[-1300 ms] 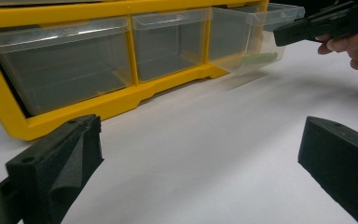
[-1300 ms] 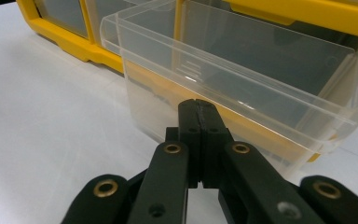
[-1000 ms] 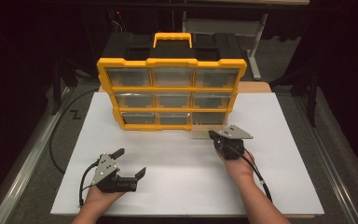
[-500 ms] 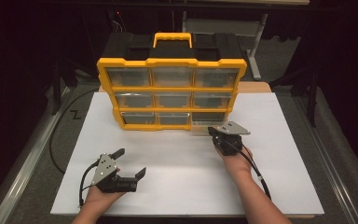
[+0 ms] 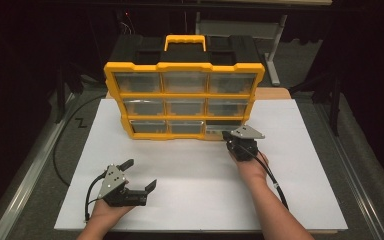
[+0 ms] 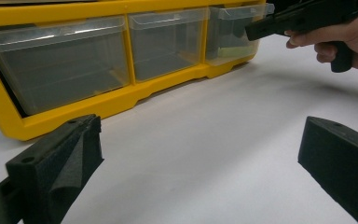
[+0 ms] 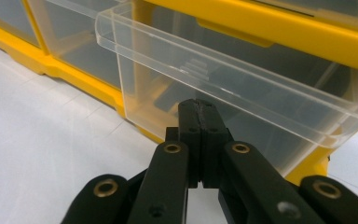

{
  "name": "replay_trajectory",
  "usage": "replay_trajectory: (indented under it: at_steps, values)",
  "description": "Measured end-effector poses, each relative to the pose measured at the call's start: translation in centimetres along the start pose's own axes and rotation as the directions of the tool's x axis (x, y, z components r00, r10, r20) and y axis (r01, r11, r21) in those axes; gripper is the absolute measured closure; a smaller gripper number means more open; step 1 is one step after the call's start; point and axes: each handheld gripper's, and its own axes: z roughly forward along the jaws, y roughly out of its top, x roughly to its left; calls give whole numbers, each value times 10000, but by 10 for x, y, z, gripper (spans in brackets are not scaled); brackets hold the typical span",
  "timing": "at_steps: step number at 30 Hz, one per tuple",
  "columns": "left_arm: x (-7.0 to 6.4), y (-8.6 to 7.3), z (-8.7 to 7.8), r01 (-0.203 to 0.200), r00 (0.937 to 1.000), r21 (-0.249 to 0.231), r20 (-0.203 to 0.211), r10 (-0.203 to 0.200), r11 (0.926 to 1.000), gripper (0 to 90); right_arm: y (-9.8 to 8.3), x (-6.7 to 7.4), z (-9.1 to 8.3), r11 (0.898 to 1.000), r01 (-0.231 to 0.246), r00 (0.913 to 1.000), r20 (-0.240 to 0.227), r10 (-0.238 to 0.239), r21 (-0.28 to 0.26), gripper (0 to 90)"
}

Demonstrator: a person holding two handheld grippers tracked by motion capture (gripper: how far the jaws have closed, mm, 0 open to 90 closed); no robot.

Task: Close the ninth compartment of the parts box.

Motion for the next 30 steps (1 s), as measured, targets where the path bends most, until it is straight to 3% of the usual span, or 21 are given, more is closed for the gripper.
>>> replay_trajectory:
  at_steps: [16,24,30]
  values:
    - [1,0,-1,70,10000,-54,-9,-70,10000,3,-1,-21,15,9958,-847,9943,679,822,361,900]
    - [2,0,0,61,10000,-43,-28,-61,10000,3,-1,-20,14,9970,-560,9962,689,524,525,900]
    - [2,0,-1,41,10000,-32,-47,-41,10000,3,0,-15,0,9977,-418,9989,234,406,538,844]
